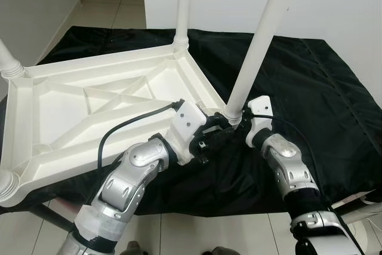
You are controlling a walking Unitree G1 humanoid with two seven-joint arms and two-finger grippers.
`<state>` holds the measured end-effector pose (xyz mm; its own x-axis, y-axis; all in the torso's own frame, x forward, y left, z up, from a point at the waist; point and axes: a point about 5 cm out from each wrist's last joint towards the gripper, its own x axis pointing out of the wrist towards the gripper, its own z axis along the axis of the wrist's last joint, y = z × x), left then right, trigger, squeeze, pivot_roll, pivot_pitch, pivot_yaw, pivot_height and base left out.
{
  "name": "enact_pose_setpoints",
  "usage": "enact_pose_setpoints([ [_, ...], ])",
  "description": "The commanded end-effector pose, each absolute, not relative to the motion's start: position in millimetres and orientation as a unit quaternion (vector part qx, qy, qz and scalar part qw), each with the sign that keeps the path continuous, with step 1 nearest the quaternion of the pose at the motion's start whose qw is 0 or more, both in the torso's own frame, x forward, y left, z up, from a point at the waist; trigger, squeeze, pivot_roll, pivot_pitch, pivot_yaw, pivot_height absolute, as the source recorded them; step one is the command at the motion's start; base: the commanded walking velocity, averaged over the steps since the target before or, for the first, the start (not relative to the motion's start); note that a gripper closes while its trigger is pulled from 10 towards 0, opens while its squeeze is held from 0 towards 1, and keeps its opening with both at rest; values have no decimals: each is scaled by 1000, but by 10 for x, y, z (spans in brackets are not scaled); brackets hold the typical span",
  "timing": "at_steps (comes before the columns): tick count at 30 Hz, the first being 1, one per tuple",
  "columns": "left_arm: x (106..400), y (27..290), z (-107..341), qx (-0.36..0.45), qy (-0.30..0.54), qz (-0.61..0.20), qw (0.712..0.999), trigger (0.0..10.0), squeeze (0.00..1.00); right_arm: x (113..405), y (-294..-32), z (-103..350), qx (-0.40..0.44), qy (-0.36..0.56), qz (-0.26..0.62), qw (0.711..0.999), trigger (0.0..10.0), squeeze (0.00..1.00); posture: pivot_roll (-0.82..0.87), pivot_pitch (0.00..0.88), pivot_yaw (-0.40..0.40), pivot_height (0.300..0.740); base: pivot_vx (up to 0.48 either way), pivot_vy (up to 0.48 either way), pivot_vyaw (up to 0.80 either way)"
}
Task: Building children table
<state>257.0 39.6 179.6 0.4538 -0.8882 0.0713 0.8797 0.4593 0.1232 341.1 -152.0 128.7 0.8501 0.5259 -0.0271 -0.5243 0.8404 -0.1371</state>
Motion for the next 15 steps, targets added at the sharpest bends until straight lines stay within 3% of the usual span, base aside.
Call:
enact_pose_setpoints([
  [1, 2563, 370, 1813, 36, -62, -528, 846, 10000, 0, 3448, -1469, 1246, -77, 3, 306, 949, 10000, 0, -27, 0, -30, 740, 0, 0, 0],
  [15, 2559, 402, 1823, 40, -63, -521, 850, 10000, 0, 3644, -1364, 1345, -110, 6, 352, 930, 10000, 0, 3, 0, -29, 740, 0, 0, 0],
])
